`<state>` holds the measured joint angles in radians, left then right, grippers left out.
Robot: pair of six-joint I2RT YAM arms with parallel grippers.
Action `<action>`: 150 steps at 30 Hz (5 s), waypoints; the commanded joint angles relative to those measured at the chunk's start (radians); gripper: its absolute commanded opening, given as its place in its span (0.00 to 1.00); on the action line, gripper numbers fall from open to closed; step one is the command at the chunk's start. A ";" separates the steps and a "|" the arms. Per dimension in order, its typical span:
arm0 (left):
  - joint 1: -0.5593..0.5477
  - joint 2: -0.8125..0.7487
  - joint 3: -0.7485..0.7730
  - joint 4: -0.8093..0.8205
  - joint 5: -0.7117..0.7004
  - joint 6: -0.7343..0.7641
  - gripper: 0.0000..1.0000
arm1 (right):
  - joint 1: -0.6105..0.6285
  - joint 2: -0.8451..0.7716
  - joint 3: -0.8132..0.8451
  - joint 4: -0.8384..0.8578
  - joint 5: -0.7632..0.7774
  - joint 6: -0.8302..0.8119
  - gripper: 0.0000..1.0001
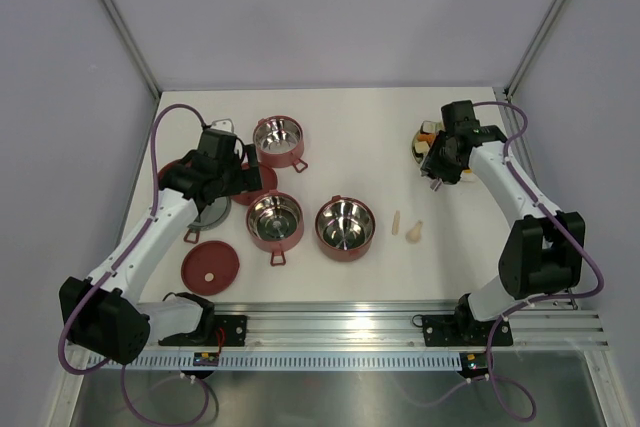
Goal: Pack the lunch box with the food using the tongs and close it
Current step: Pick up the fake food from the plate, then move the packing box to the center of the board, then place the fake food in the packing box.
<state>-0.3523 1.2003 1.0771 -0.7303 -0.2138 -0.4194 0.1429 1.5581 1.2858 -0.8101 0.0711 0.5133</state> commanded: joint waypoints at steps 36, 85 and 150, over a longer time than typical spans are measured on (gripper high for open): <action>-0.471 0.090 -0.089 -0.023 0.550 0.122 0.79 | -0.003 -0.135 -0.020 -0.015 0.030 -0.030 0.30; -0.458 0.671 0.586 0.051 0.344 0.218 0.67 | 0.030 -0.211 0.107 -0.095 0.001 -0.041 0.32; -0.136 0.291 0.331 -0.004 0.329 0.073 0.73 | 0.363 -0.164 0.171 -0.192 -0.077 -0.055 0.37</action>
<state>-0.4862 1.4986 1.3827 -0.7593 0.1055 -0.3588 0.4957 1.4460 1.3869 -1.0367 -0.0303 0.4606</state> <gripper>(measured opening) 0.727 0.392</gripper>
